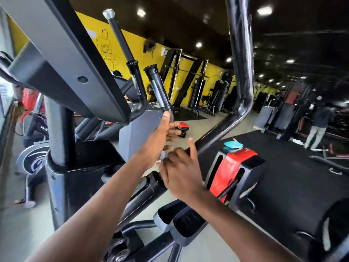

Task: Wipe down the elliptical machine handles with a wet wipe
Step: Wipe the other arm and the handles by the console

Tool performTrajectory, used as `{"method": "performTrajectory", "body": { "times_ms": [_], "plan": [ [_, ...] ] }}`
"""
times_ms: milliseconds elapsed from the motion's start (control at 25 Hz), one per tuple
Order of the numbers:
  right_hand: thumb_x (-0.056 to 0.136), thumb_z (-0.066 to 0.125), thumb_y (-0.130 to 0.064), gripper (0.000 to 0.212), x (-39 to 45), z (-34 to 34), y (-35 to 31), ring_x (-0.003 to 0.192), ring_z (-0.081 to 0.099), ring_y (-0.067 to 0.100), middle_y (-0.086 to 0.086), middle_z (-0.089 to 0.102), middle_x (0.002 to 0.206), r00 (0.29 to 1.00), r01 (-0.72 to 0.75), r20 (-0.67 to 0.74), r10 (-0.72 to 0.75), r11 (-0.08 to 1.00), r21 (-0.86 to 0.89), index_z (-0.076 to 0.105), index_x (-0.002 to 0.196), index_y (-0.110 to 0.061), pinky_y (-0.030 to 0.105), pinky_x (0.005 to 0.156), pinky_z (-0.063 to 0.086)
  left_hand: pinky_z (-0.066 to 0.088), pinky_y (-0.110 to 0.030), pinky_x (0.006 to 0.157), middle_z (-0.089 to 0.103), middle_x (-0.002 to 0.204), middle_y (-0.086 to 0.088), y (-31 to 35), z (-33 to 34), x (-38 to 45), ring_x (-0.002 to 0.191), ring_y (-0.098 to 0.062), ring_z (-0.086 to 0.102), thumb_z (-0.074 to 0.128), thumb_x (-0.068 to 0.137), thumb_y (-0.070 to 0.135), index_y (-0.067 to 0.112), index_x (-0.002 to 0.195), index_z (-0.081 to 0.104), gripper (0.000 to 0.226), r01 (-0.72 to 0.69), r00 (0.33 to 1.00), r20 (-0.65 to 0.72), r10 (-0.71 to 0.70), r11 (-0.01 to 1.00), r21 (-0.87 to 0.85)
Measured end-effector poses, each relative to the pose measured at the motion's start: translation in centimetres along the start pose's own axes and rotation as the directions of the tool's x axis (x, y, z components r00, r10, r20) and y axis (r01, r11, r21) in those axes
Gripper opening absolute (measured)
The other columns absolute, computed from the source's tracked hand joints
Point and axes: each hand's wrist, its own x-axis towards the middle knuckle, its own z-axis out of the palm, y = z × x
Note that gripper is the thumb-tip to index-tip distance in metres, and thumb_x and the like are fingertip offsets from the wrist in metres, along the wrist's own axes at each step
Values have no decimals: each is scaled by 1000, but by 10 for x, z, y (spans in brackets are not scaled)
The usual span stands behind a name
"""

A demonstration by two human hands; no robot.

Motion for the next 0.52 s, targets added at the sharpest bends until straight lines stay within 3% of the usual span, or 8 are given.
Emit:
{"method": "performTrajectory", "body": {
  "times_ms": [80,120,240,360,440,520],
  "plan": [
    [100,33,-38,43,-15,2,1,105,55,18,-6,69,90,981,189,48,-189,982,14,70,86,-22,54,118,10,46,-40,93,68,117,-2,-3,-4,-2,101,-18,60,15,94,69,38,102,65,60,-3,1000,14,2,1000,12],
    [100,32,-39,43,-7,0,20,109,55,17,-7,70,90,980,199,35,-198,980,-13,71,89,-24,54,118,9,46,-40,94,67,117,-2,-5,-6,-2,102,-18,60,15,93,69,38,104,64,60,-2,1000,9,2,1000,14],
    [101,25,-44,58,34,-19,74,100,60,15,-6,70,77,998,-59,29,63,988,-142,72,77,-20,54,119,4,48,-44,98,68,114,-1,-9,-10,-4,100,-18,60,17,92,71,38,103,64,59,16,1000,-13,-16,1000,10],
    [99,30,-43,58,45,-26,59,88,61,17,-5,67,66,971,-229,24,238,953,-198,69,64,-18,56,118,9,48,-43,97,69,114,-3,-11,-4,-5,98,-18,60,18,91,72,36,102,65,60,27,1000,-7,-27,1000,6],
    [95,43,-38,42,26,-17,23,89,62,18,-5,67,67,989,-132,51,137,987,-97,69,65,-22,58,116,15,47,-40,94,70,112,-4,-10,3,-4,100,-19,61,17,91,73,36,103,67,63,22,1000,18,-23,1000,22],
    [94,47,-35,32,-1,-2,-1,95,60,21,-1,70,80,993,109,35,-109,994,-10,71,79,-22,57,114,22,45,-39,98,70,112,-4,-6,10,-2,106,-22,63,17,91,73,35,106,68,65,11,999,47,-13,999,49]
  ]
}}
